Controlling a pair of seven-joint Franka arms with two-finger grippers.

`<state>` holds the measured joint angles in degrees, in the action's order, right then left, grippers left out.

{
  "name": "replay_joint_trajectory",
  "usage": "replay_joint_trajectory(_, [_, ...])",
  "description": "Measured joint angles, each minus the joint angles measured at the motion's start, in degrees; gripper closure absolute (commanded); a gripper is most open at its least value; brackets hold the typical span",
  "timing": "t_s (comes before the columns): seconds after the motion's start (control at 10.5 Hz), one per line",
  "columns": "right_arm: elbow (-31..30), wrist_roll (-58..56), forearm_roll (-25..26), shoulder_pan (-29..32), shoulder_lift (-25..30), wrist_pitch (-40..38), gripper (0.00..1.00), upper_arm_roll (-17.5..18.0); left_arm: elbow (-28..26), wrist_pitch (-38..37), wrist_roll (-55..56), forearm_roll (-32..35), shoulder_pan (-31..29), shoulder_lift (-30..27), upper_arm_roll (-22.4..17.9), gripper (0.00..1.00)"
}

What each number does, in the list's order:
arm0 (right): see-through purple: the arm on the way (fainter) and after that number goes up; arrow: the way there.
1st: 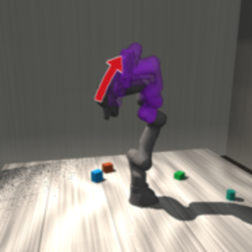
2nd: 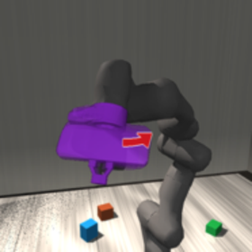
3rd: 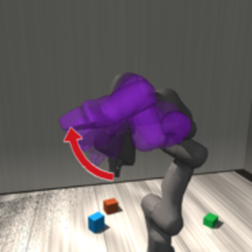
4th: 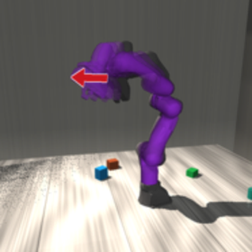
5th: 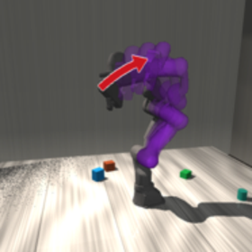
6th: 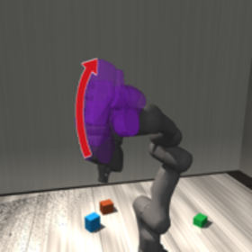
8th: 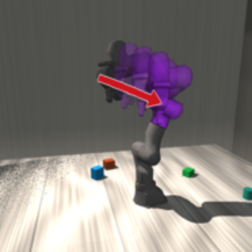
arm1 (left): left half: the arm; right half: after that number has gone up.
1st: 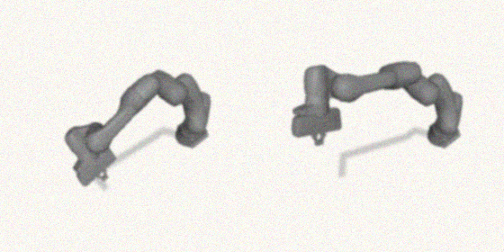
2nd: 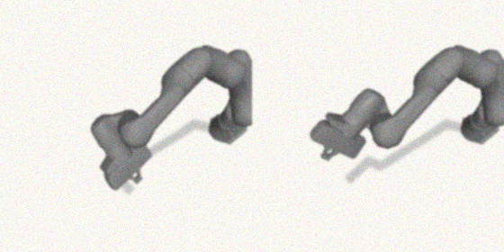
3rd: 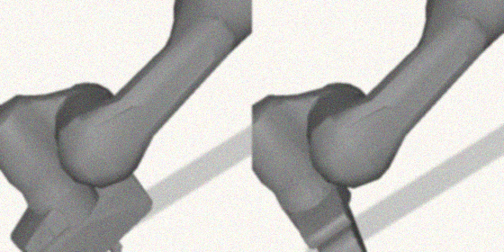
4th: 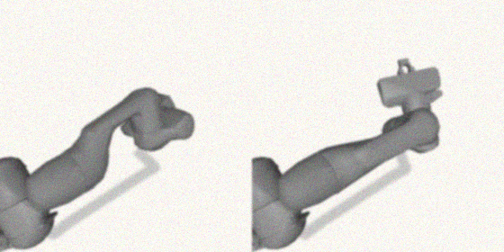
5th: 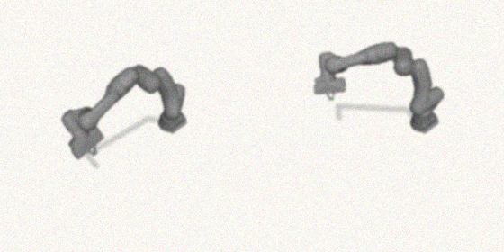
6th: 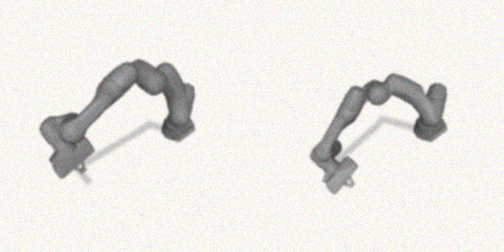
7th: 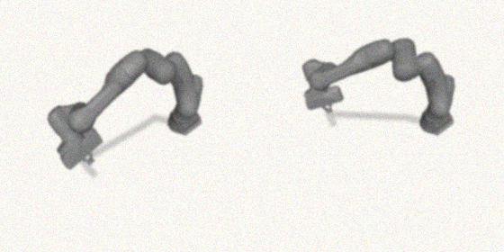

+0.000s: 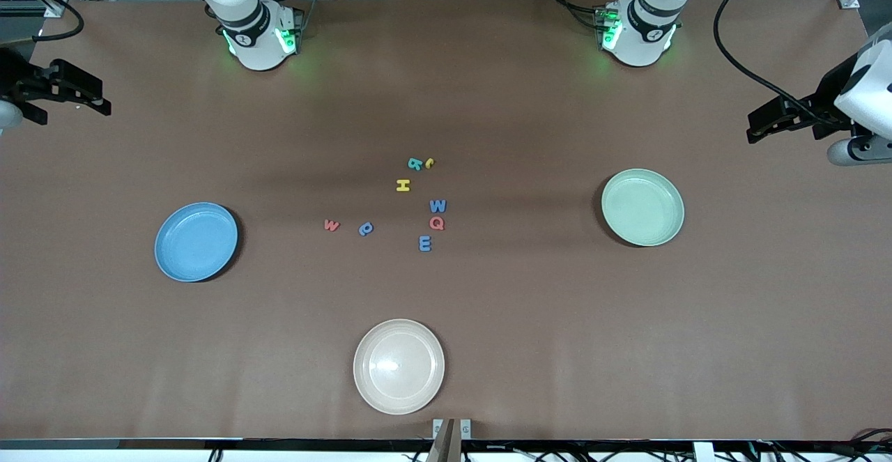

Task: Sort upper and lower case letters into plates
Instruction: 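Move the left gripper from the green plate toward the letters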

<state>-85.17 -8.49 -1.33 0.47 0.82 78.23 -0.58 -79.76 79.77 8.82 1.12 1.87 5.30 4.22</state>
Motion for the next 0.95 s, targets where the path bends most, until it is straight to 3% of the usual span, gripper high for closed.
replay_joint_trajectory(0.38, [0.0,0.0,0.0,0.0,0.0,0.0,0.0,0.0,-0.1,-0.3,-0.6,-0.2,0.0,0.0,0.1,0.0])
replay_joint_trajectory(0.57, [-0.1,0.0,0.0,0.0,-0.1,0.0,0.0,0.0,-3.0,-1.1,-4.4,-1.1,0.0,0.3,0.3,0.0])
replay_joint_trajectory(0.95, [-0.3,0.0,-0.1,0.0,-0.4,0.3,0.0,0.0,-6.5,3.0,-3.2,-7.0,4.5,8.8,0.9,0.0])
